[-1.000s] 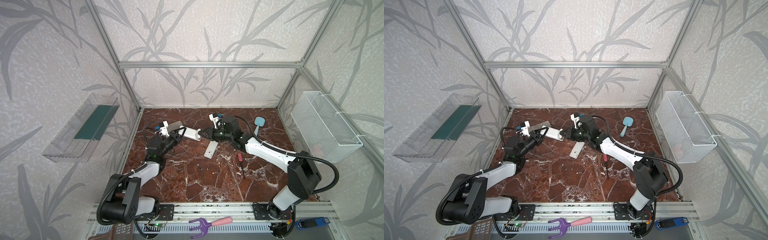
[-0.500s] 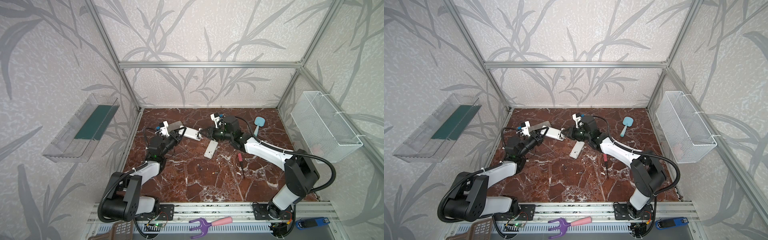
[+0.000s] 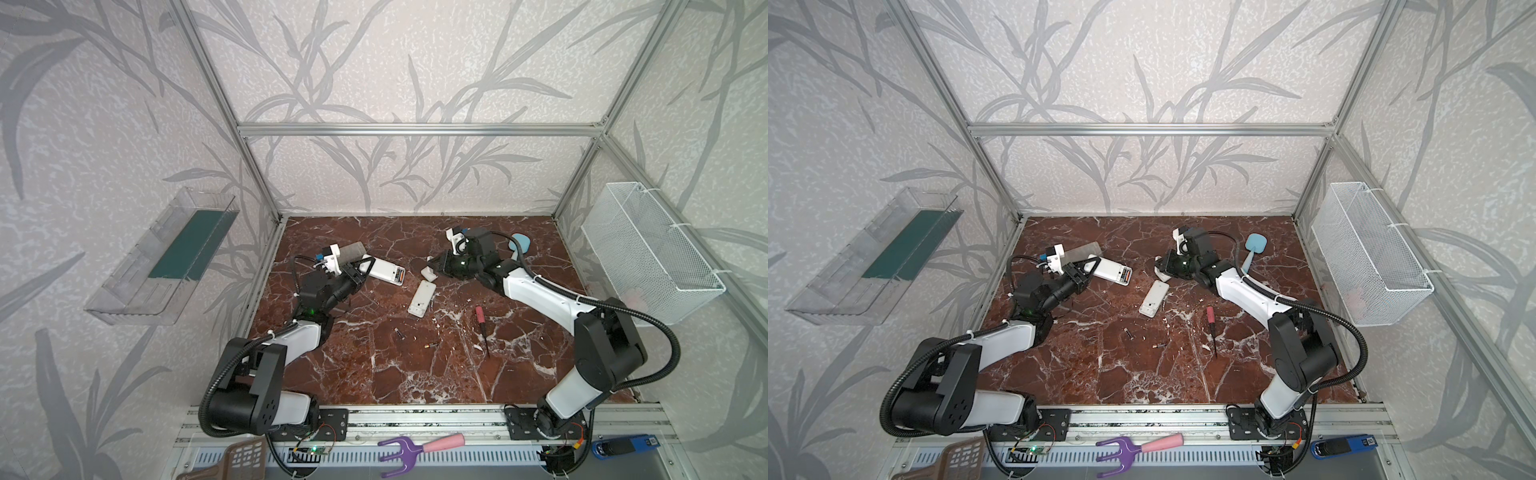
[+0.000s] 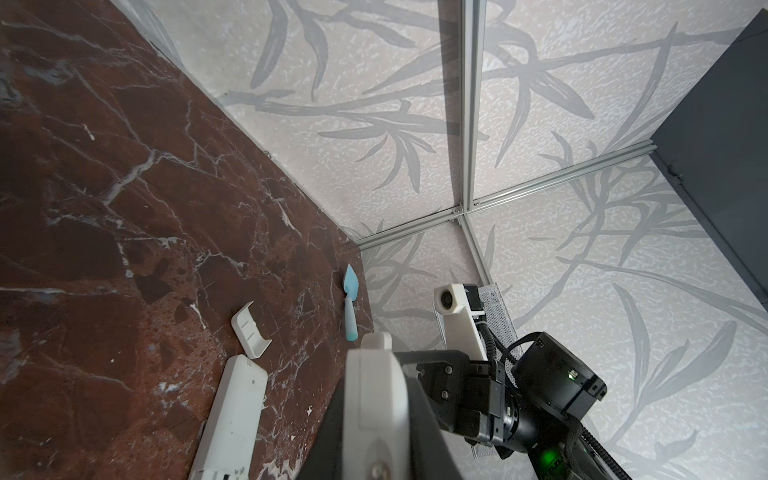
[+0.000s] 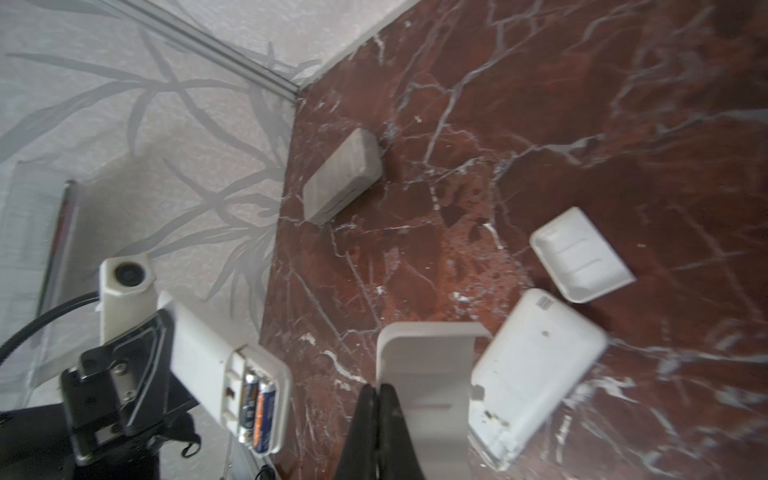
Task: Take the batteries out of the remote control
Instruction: 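Lower the cover with the right gripper while the left gripper lowers the remote, then open the right gripper and move it away from the cover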
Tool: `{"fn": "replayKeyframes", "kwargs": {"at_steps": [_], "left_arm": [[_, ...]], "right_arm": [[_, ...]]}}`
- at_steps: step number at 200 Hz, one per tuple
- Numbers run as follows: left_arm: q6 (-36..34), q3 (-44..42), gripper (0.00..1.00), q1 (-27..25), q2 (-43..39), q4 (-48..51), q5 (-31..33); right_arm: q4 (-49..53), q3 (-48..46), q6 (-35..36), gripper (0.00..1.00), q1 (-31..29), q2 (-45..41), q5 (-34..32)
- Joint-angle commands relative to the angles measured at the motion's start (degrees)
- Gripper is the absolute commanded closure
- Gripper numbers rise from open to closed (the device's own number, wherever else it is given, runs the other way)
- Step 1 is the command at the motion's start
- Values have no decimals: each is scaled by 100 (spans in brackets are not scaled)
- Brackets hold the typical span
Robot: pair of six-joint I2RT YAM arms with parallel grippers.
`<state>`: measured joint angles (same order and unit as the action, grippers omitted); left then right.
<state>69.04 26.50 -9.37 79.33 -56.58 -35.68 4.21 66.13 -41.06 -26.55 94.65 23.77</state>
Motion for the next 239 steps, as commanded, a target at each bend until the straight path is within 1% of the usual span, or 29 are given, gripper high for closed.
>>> {"fn": "replayKeyframes", "kwargs": {"at_steps": [1, 9, 26, 57, 81, 102, 134, 152, 162, 183, 195, 218, 239], "left_arm": [[-312, 39, 100, -21, 52, 389, -243], [-418, 56, 100, -18, 89, 609, -267], [-641, 112, 100, -16, 200, 1000, -363], [-827, 172, 100, -13, 527, 1223, -536], [-876, 180, 100, -15, 841, 1234, -542], [-823, 197, 100, -4, 1120, 1100, -589], [-639, 224, 100, 21, 1542, 745, -690], [-495, 193, 100, 51, 1692, 490, -742], [-457, 165, 100, 61, 1710, 408, -765], [-504, 104, 100, 99, 1700, 466, -772], [-548, 75, 100, 124, 1690, 543, -789], [-608, -33, 100, 213, 1656, 647, -848], [-663, -167, 100, 323, 1629, 835, -824]], "right_arm": [[1104, 335, 1073, 100, 164, 194, -591], [1288, 427, 1269, 100, 199, 281, -794], [1639, 696, 1653, 100, 242, 776, -1178], [2383, 1542, 2164, 100, 267, 1604, -1559], [2660, 2022, 2385, 100, 264, 2127, -1815], [2739, 2232, 2508, 100, 273, 2383, -2002], [2860, 2460, 2574, 94, 325, 2707, -1983], [2890, 2501, 2594, 89, 330, 2778, -1966], [2881, 2495, 2587, 84, 334, 2786, -1938], [2865, 2478, 2550, 74, 331, 2739, -1849], [2864, 2480, 2517, 70, 328, 2672, -1781], [2832, 2371, 2489, 67, 326, 2426, -1709], [2763, 2158, 2446, 66, 330, 2099, -1680]]}}
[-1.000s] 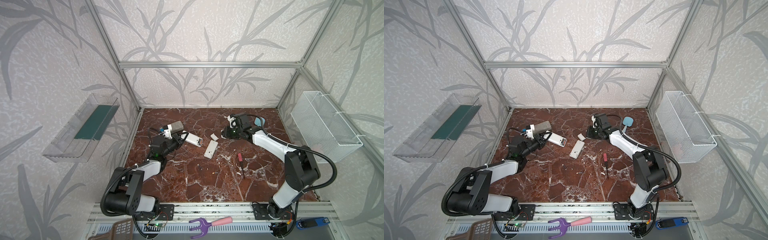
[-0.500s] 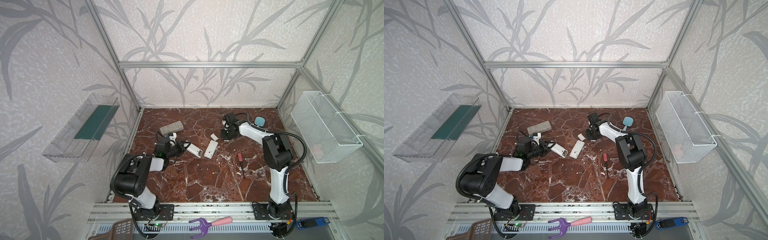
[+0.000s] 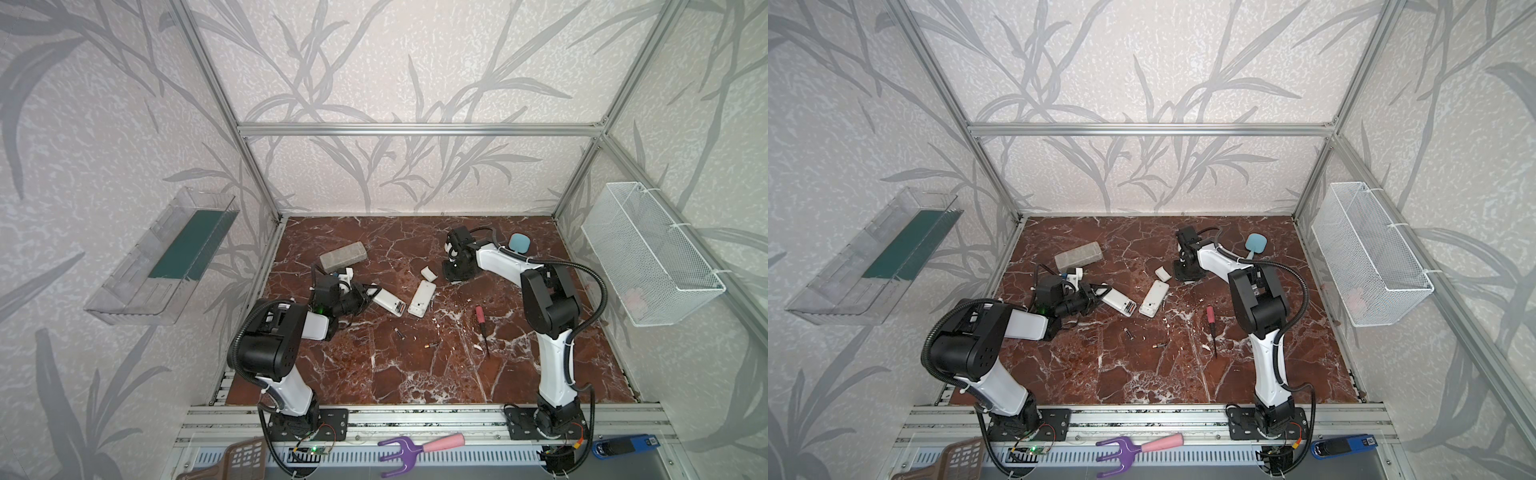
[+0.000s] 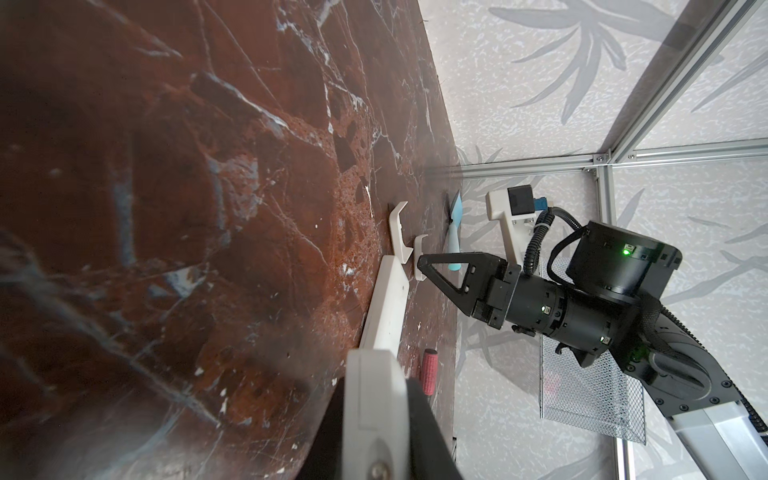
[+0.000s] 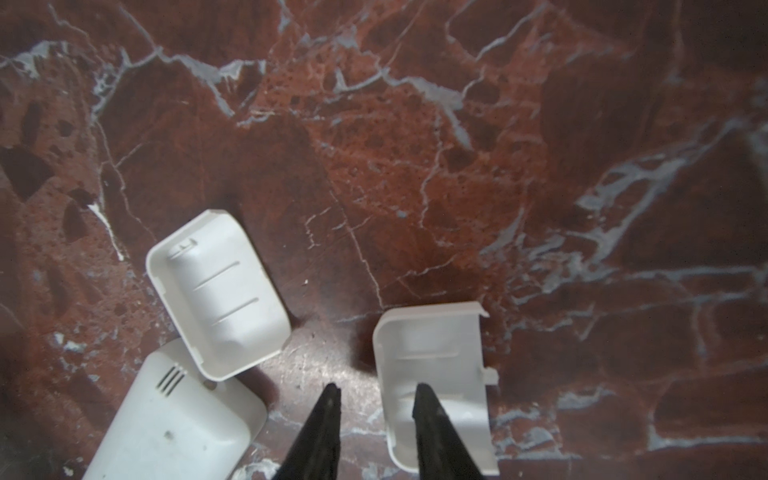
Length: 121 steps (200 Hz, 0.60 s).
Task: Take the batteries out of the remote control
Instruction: 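Open the right gripper and move it away from the cover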
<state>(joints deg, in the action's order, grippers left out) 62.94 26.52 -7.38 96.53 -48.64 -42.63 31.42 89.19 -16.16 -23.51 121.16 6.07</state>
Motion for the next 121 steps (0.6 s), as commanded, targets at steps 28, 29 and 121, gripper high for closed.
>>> {"fn": "replayKeyframes", "kwargs": {"at_steps": [28, 29, 121], "left_arm": [[25, -348, 100, 336, -21, 40, -194], [25, -353, 100, 343, -21, 40, -198], [-1652, 90, 73, 483, -679, 2986, 658]], "right_arm": [[-185, -657, -145, 64, 31, -1068, 210], [-187, -679, -148, 64, 31, -1086, 215], [397, -2250, -566, 52, 78, -2677, 272]]}}
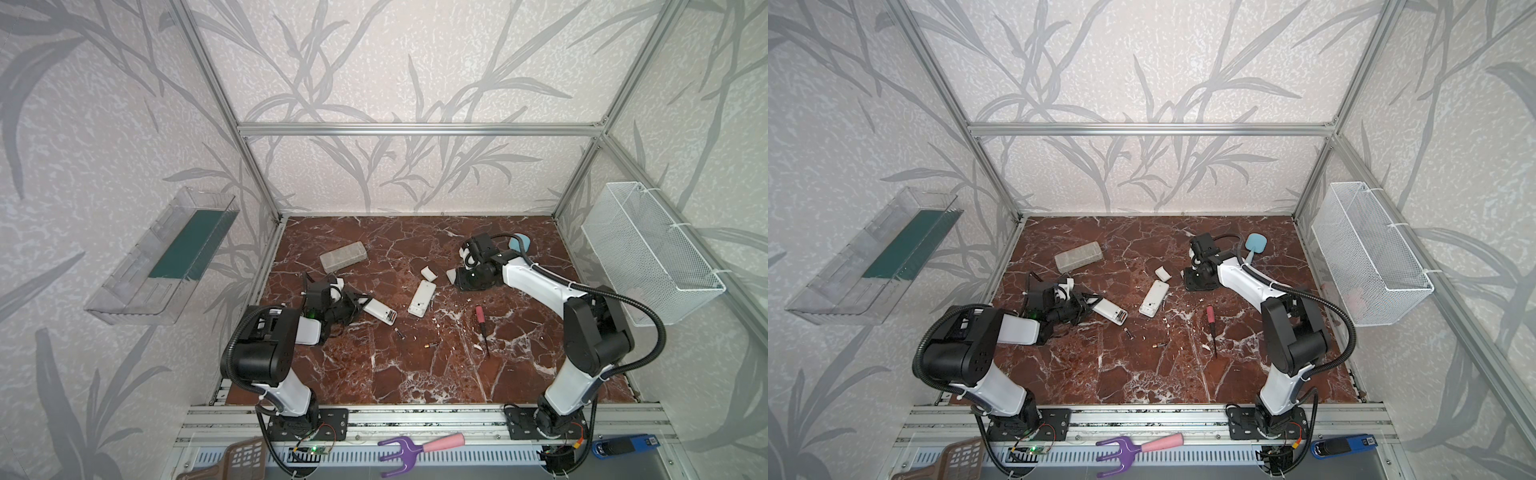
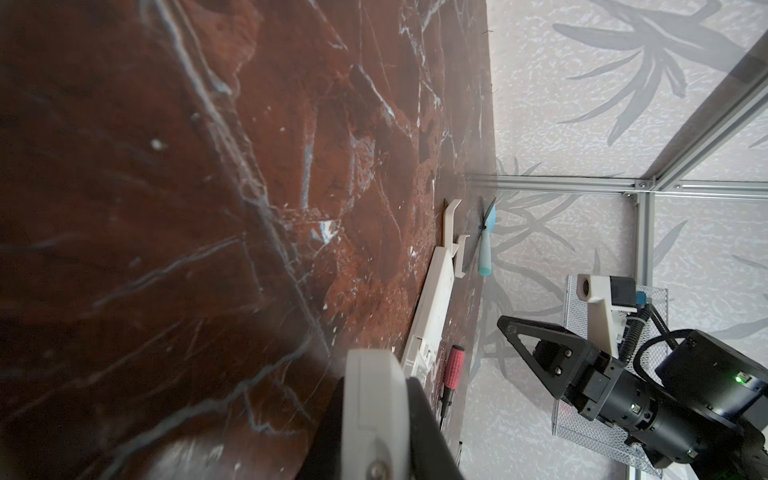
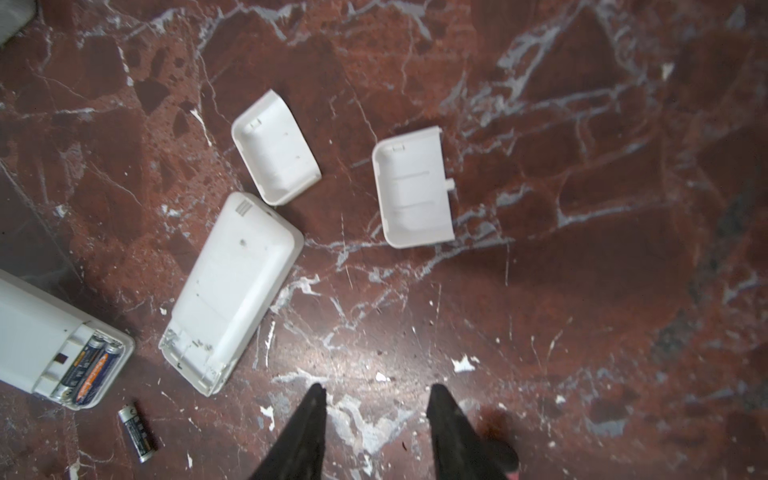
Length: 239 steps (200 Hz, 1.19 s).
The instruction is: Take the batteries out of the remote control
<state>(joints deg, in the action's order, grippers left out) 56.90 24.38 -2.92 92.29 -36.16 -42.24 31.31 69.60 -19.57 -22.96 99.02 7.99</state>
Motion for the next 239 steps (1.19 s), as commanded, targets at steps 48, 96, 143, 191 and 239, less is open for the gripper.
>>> {"fn": "replayKeyframes", "kwargs": {"at_steps": [48, 96, 143, 191, 239], "left_arm": [[-1539, 698, 56, 101, -621, 2687, 1062], [-1833, 805, 49, 114, -1104, 3324, 1405], [-2230, 884, 46, 131, -1943, 4104, 1948], [-2426, 797, 46, 134, -2758, 4433, 2299], [-2412, 744, 46, 140, -2963, 4546, 2048]], "right_arm": [[551, -1301, -407, 47, 59, -1460, -179], [867, -1441, -364, 44, 195, -1475, -217], [925, -1544, -305, 44, 255, -1427, -297], [854, -1522, -293, 44, 283, -1113, -58], [672, -1520, -361, 44, 279, -726, 55]]}}
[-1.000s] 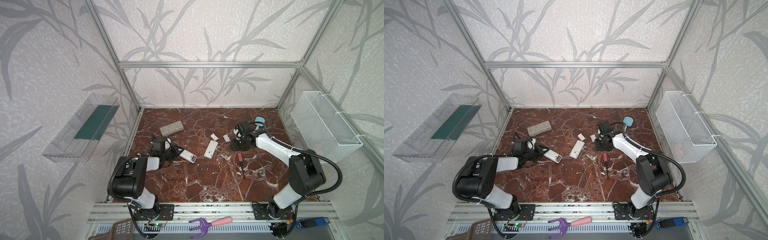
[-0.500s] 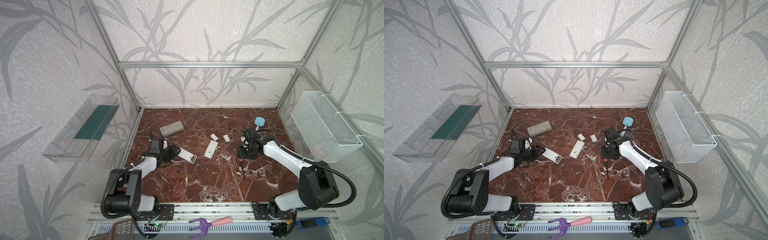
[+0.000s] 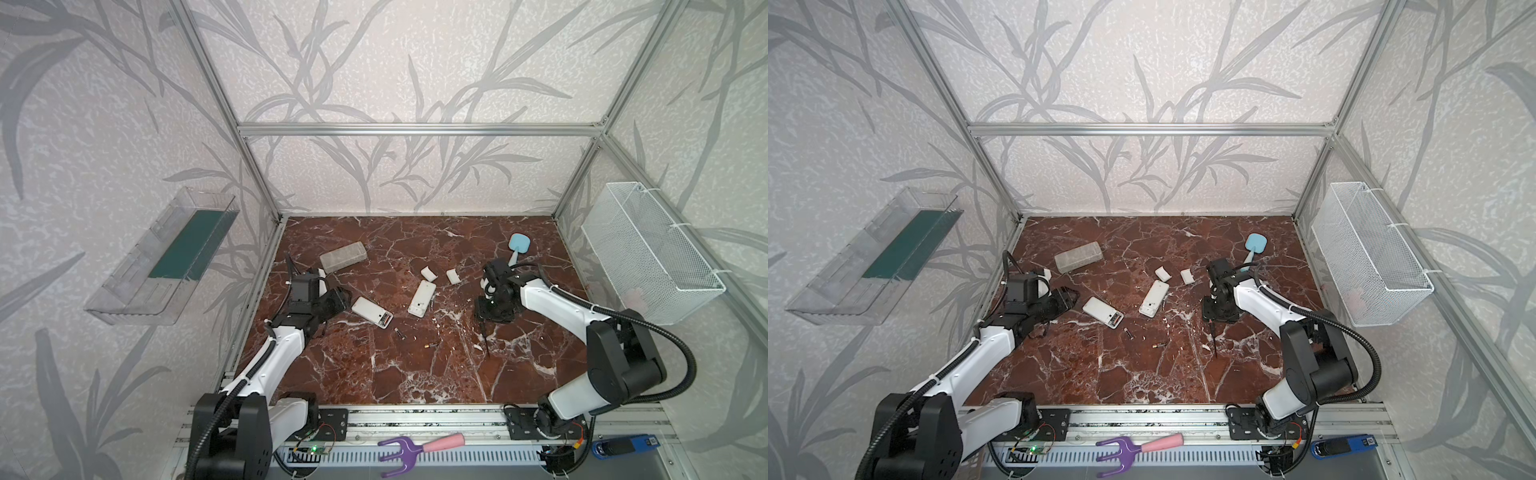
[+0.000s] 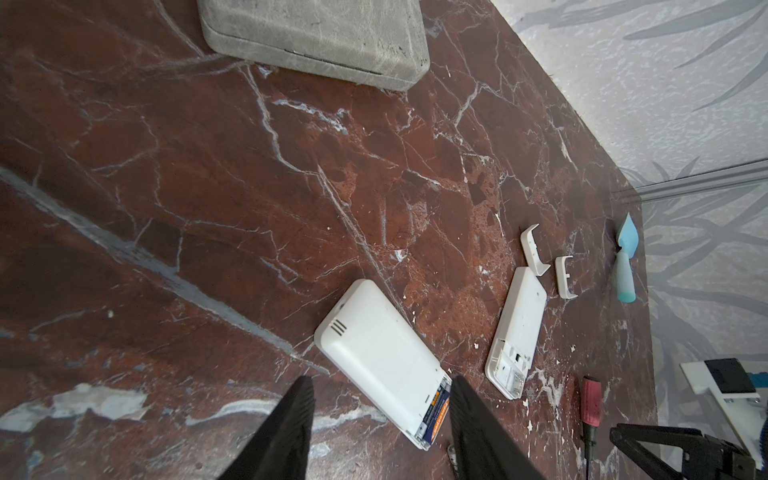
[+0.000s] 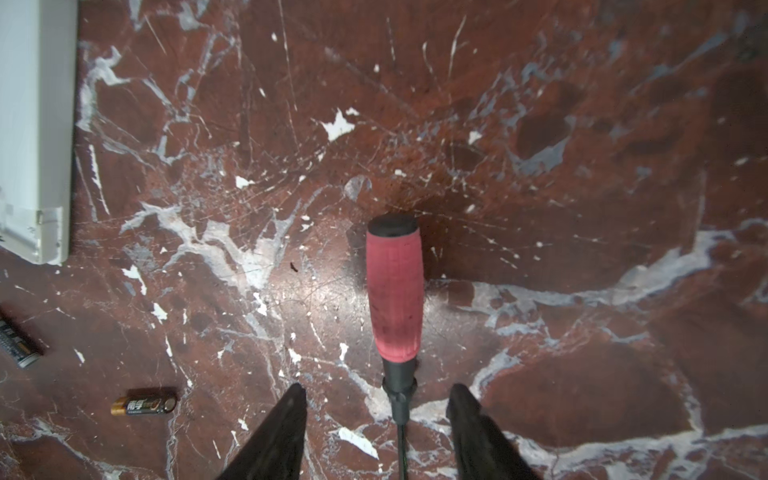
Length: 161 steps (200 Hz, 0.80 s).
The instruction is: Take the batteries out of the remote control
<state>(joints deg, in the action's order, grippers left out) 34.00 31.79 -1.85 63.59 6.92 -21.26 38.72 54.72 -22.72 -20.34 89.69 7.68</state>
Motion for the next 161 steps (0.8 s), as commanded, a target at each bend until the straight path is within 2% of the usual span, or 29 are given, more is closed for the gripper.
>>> {"fn": "replayKeyframes", "kwargs": {"at_steps": [1, 46, 61, 79, 96, 120, 137, 161], "left_arm": [[-121, -2, 46, 34, -97, 234, -57], [18, -93, 46, 27, -118, 120, -358], [61, -127, 46, 27, -199, 124, -438], [60, -202, 47, 29, -386, 179, -420], [-5, -319, 48, 19, -609, 154, -371], [-34, -452, 50, 9, -899, -135, -489], [-60, -396, 52, -59, -1068, -190, -613], [-117, -452, 53, -374, -1259, -669, -737]], "right_arm": [[-72, -36, -47, 44, 19, 220, 85], [-229, 241, -189, 47, 21, 972, 11], [-225, 337, -181, 53, 21, 1156, -39], [-242, 404, -139, 65, 19, 1217, -1], [-279, 407, -85, 81, 21, 1116, -8], [-409, 477, 44, 95, 19, 847, -72], [-579, 608, 72, 100, 13, 512, 11], [-1119, 602, 42, 100, -85, -37, 343]]}}
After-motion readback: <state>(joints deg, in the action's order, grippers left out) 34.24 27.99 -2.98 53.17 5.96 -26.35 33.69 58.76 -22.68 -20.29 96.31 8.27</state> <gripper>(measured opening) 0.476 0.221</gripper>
